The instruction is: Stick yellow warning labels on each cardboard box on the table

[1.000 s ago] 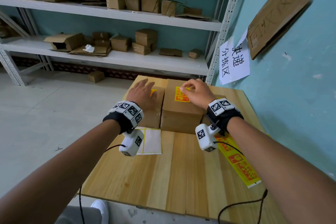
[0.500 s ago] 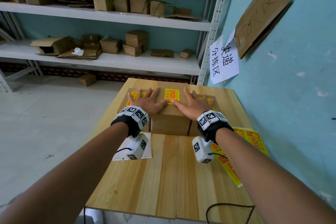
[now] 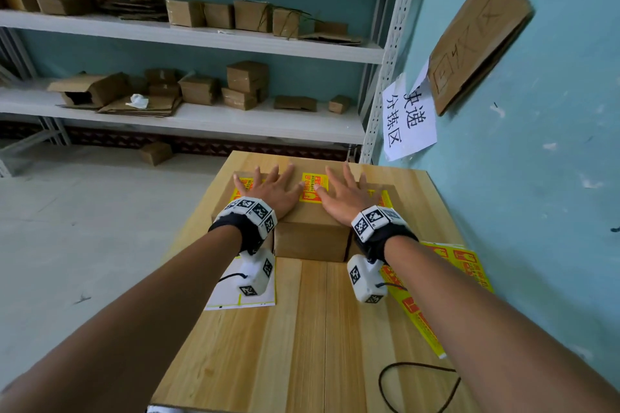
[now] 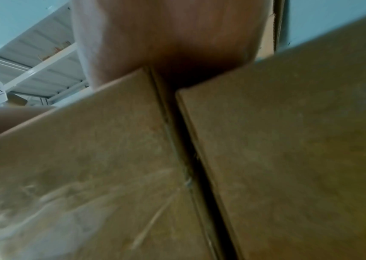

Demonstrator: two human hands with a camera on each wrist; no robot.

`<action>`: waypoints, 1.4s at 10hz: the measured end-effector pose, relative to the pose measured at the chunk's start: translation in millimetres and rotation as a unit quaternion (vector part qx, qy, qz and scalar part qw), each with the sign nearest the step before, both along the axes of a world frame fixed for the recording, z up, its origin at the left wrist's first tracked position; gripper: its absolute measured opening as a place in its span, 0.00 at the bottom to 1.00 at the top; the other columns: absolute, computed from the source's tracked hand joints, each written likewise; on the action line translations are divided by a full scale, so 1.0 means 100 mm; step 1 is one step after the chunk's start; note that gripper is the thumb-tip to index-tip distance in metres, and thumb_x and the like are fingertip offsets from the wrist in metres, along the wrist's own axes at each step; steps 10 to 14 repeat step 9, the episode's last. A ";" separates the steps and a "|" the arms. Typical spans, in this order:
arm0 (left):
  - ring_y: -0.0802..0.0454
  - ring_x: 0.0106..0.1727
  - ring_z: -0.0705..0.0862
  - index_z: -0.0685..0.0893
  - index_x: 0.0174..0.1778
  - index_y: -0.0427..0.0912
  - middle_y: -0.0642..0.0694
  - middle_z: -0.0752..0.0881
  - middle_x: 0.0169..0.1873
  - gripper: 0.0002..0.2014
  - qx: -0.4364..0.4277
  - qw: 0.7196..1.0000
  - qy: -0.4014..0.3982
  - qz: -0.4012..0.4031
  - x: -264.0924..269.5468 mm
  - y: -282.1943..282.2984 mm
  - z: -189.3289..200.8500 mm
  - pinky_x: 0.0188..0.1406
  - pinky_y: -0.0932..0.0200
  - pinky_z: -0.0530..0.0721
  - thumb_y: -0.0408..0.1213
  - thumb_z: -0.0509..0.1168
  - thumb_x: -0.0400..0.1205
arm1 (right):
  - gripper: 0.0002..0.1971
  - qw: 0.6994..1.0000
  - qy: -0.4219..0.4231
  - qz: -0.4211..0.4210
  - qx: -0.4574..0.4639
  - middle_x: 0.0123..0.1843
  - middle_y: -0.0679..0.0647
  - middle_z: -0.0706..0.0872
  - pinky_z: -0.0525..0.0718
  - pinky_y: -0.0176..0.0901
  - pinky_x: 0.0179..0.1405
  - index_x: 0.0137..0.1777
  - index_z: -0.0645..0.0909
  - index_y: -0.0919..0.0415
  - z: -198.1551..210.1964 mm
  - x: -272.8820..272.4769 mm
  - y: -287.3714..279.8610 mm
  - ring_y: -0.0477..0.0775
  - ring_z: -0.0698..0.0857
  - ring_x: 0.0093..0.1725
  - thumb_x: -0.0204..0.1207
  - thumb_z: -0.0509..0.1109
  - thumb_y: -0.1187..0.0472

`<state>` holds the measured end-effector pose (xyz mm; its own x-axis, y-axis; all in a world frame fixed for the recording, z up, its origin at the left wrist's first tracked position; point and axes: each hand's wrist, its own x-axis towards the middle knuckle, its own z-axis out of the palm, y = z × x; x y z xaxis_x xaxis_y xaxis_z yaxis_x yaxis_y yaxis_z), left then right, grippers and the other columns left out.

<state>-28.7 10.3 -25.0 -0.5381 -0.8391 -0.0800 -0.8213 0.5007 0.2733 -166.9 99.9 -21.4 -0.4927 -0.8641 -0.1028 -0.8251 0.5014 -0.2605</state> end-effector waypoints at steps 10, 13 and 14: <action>0.36 0.85 0.45 0.52 0.85 0.52 0.39 0.51 0.85 0.31 -0.155 0.987 -0.037 -0.026 0.02 0.14 0.13 0.82 0.36 0.45 0.61 0.37 0.86 | 0.29 0.997 -0.003 -0.002 0.079 0.88 0.47 0.30 0.28 0.70 0.81 0.87 0.37 0.40 0.29 0.06 0.11 0.62 0.30 0.86 0.87 0.37 0.40; 0.36 0.85 0.45 0.52 0.85 0.52 0.39 0.51 0.85 0.31 -0.155 0.987 -0.037 -0.026 0.02 0.14 0.13 0.82 0.36 0.45 0.61 0.37 0.86 | 0.29 0.997 -0.003 -0.002 0.079 0.88 0.47 0.30 0.28 0.70 0.81 0.87 0.37 0.40 0.29 0.06 0.11 0.62 0.30 0.86 0.87 0.37 0.40; 0.36 0.85 0.45 0.52 0.85 0.52 0.39 0.51 0.85 0.31 -0.155 0.987 -0.037 -0.026 0.02 0.14 0.13 0.82 0.36 0.45 0.61 0.37 0.86 | 0.29 0.997 -0.003 -0.002 0.079 0.88 0.47 0.30 0.28 0.70 0.81 0.87 0.37 0.40 0.29 0.06 0.11 0.62 0.30 0.86 0.87 0.37 0.40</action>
